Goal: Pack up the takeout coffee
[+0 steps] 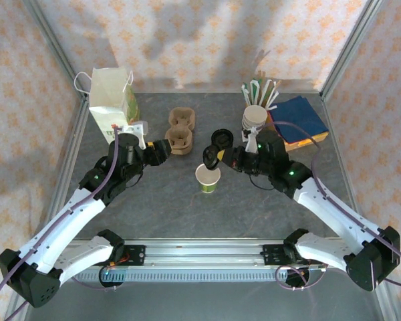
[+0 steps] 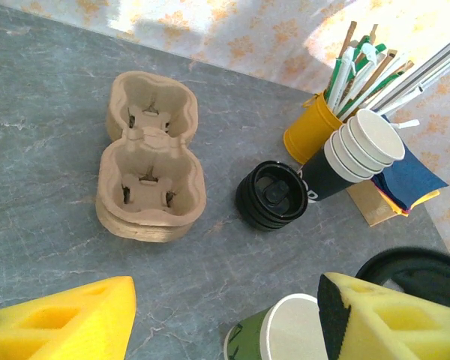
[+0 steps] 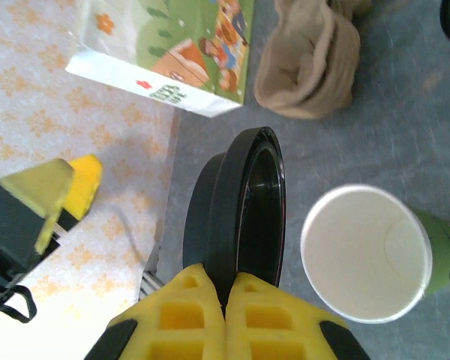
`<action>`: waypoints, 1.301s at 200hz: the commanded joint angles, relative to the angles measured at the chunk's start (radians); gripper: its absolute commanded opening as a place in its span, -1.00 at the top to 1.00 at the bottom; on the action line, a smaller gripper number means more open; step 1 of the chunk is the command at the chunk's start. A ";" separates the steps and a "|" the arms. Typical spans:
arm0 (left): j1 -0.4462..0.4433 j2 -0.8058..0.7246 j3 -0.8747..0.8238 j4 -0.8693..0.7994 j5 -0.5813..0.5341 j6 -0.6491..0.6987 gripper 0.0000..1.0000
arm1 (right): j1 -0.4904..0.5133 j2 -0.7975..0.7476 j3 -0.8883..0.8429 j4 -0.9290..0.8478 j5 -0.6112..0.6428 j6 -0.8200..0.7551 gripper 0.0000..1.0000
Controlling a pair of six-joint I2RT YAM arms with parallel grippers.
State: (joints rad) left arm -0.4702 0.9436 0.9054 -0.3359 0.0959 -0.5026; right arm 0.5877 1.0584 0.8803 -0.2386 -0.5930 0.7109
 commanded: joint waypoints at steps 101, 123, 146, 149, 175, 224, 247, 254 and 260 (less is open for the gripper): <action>0.004 0.015 -0.040 0.057 0.013 -0.033 -0.34 | -0.009 -0.057 -0.176 0.204 -0.052 0.179 1.00; 0.005 0.018 -0.037 0.053 0.011 -0.034 -0.34 | -0.015 -0.057 -0.202 0.226 -0.057 0.183 1.00; 0.005 0.017 -0.034 0.046 0.006 -0.034 -0.34 | -0.023 -0.060 -0.233 0.257 -0.061 0.199 1.00; 0.005 0.017 -0.034 0.045 0.005 -0.034 -0.34 | -0.023 -0.061 -0.236 0.258 -0.060 0.200 1.00; 0.005 0.017 -0.033 0.042 0.000 -0.034 -0.34 | -0.025 -0.055 -0.255 0.267 -0.058 0.207 1.00; 0.004 0.021 -0.036 0.051 0.014 -0.046 -0.33 | -0.028 -0.035 -0.285 0.298 -0.064 0.207 0.90; 0.005 0.017 -0.037 0.051 0.013 -0.047 -0.34 | -0.029 -0.023 -0.293 0.310 -0.070 0.206 0.89; 0.005 0.017 -0.037 0.051 0.011 -0.047 -0.34 | -0.029 -0.020 -0.297 0.313 -0.070 0.207 0.89; 0.005 0.017 -0.037 0.051 0.010 -0.047 -0.33 | -0.031 -0.018 -0.300 0.318 -0.070 0.206 0.90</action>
State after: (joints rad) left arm -0.4702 0.9581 0.8738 -0.3164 0.0971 -0.5346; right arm 0.5655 1.0306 0.6052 0.0257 -0.6537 0.9134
